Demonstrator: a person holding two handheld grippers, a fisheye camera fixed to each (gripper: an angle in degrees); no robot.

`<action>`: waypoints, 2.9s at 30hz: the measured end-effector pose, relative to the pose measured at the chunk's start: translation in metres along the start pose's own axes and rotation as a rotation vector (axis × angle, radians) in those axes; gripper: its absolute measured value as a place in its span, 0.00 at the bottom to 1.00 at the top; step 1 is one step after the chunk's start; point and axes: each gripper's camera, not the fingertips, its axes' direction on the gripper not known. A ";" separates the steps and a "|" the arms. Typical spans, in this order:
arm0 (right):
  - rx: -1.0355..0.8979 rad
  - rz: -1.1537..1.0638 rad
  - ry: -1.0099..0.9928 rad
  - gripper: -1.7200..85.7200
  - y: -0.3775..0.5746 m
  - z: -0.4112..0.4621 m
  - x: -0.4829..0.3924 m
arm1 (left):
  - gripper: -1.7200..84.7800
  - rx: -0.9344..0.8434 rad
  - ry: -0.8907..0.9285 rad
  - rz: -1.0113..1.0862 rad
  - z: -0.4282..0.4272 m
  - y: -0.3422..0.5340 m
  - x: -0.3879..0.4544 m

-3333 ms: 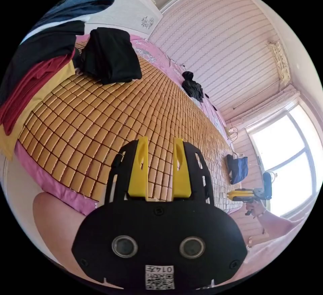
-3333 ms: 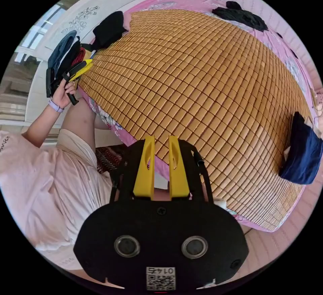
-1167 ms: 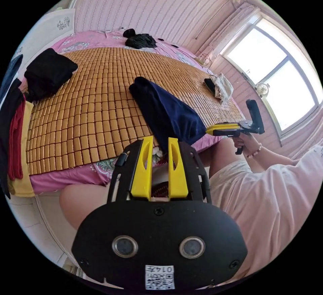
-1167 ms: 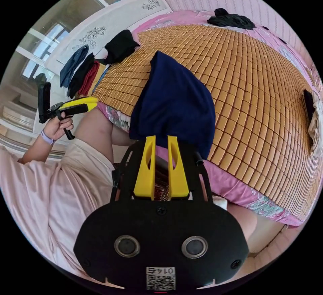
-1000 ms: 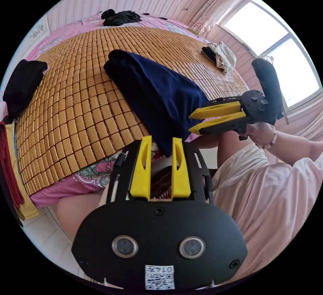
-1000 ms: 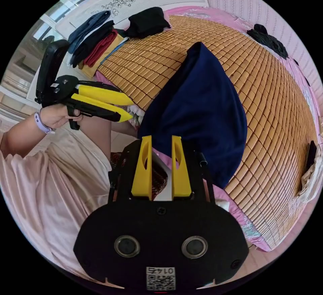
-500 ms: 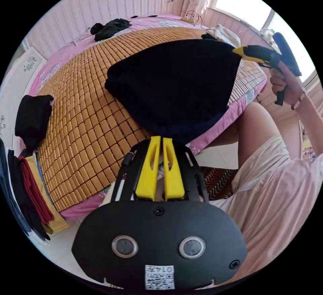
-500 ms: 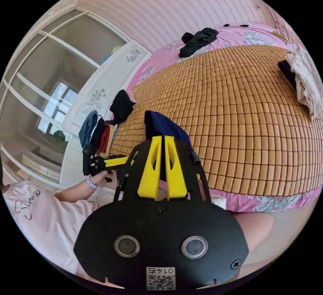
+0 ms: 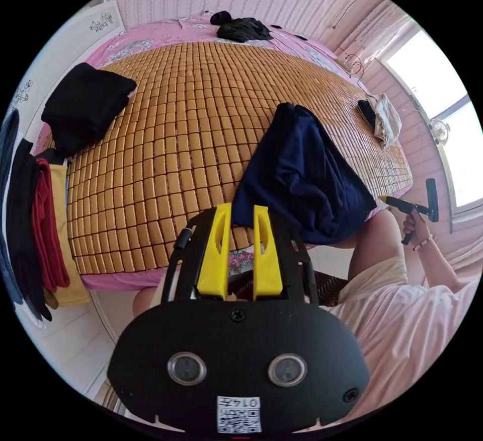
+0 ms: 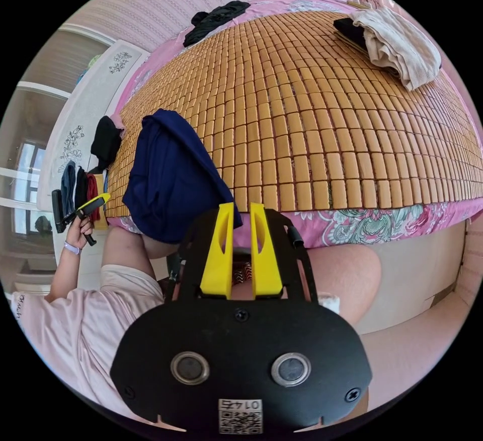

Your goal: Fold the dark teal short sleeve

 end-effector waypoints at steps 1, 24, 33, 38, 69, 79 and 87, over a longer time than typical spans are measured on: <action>-0.001 -0.017 0.002 0.10 0.002 0.000 -0.003 | 0.11 0.000 0.000 -0.014 -0.002 0.011 -0.005; 0.377 -0.190 -0.425 0.02 0.056 -0.173 -0.002 | 0.01 0.274 0.235 0.030 -0.164 0.094 -0.025; 0.832 -0.482 -0.629 0.02 0.103 -0.362 -0.059 | 0.01 0.872 0.450 0.113 -0.395 0.181 -0.049; 0.912 -0.598 -0.574 0.02 0.143 -0.417 -0.088 | 0.01 1.105 0.416 0.197 -0.477 0.251 -0.035; 0.723 -0.341 -0.457 0.02 -0.005 -0.419 -0.129 | 0.01 0.912 0.108 -0.020 -0.451 0.090 0.000; 0.770 -0.486 -0.274 0.02 0.012 -0.360 -0.090 | 0.01 0.859 0.054 0.121 -0.385 0.068 0.005; 0.322 -0.129 -0.194 0.02 0.002 -0.167 0.008 | 0.01 0.427 0.110 -0.055 -0.181 0.047 -0.029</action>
